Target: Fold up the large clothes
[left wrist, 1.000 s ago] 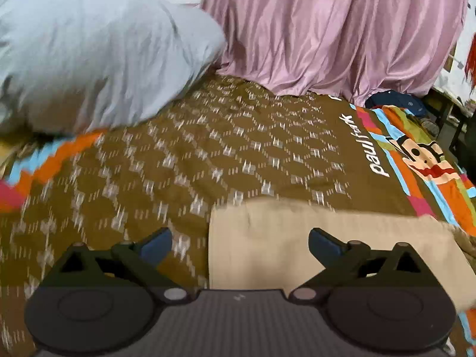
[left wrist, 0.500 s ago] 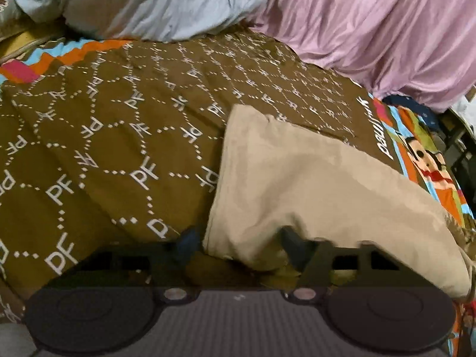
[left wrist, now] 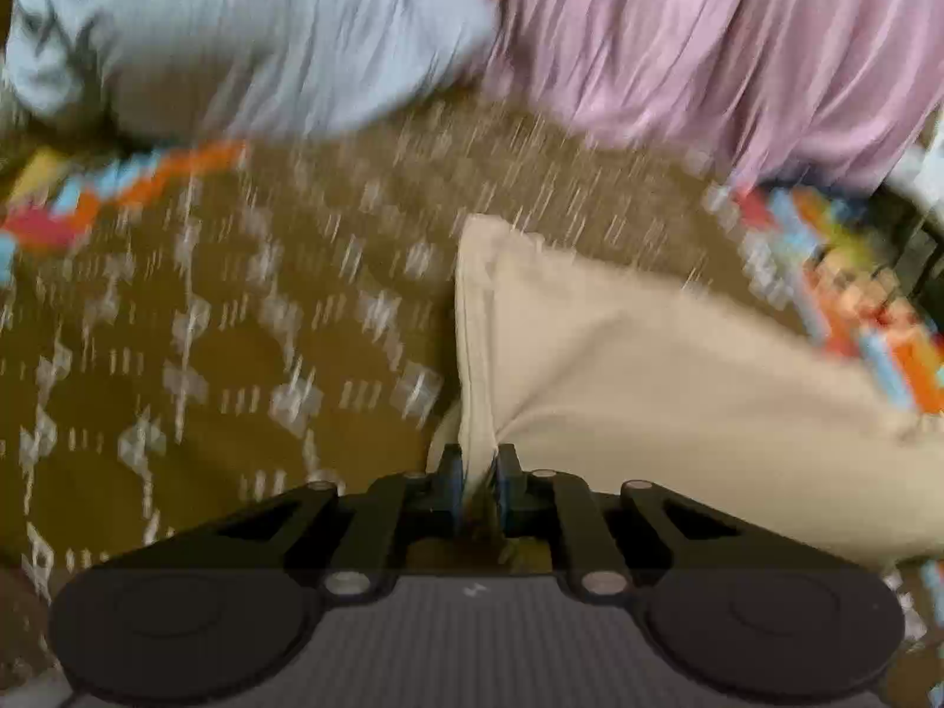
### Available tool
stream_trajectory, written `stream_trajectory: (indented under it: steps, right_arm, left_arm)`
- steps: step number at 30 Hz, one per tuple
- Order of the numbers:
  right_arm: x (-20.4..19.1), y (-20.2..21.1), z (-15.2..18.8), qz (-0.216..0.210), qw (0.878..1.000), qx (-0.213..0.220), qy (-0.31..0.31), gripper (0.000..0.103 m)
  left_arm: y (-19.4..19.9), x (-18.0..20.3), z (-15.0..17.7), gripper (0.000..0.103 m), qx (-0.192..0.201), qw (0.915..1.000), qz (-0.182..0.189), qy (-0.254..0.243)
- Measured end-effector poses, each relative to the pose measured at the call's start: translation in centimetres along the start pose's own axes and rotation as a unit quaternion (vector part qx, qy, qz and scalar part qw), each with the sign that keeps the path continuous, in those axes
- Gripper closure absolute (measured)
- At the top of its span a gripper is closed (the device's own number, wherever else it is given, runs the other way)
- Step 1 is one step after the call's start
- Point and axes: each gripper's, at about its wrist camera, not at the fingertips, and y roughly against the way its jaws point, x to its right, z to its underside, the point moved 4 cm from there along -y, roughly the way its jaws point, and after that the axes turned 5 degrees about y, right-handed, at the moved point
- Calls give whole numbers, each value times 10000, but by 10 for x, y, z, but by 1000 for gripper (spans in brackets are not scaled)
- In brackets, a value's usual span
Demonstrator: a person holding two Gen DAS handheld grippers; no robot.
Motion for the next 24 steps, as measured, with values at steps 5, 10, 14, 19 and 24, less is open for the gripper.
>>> stream_trajectory:
  steps: [5, 10, 14, 19, 24]
  right_arm:
    - [19, -18, 12, 311, 9965, -604, -481, 82]
    - [26, -7, 9, 392, 9961, -301, -737, 70]
    - [7, 1, 4, 514, 9987, 21, 26, 44]
    - [-18, -11, 16, 769, 9919, -429, 911, 29]
    - [-10, 18, 29, 564, 9926, -1044, 238, 52]
  left_arm:
    - [3, -7, -3, 80, 51, 9995, 100, 300]
    - [15, -18, -10, 45, 503, 9977, 23, 463]
    - [26, -9, -13, 27, 921, 9955, -7, 234]
    - [12, 20, -4, 24, 685, 9960, -196, -531]
    - [1, 27, 3, 21, 432, 9950, -443, -778]
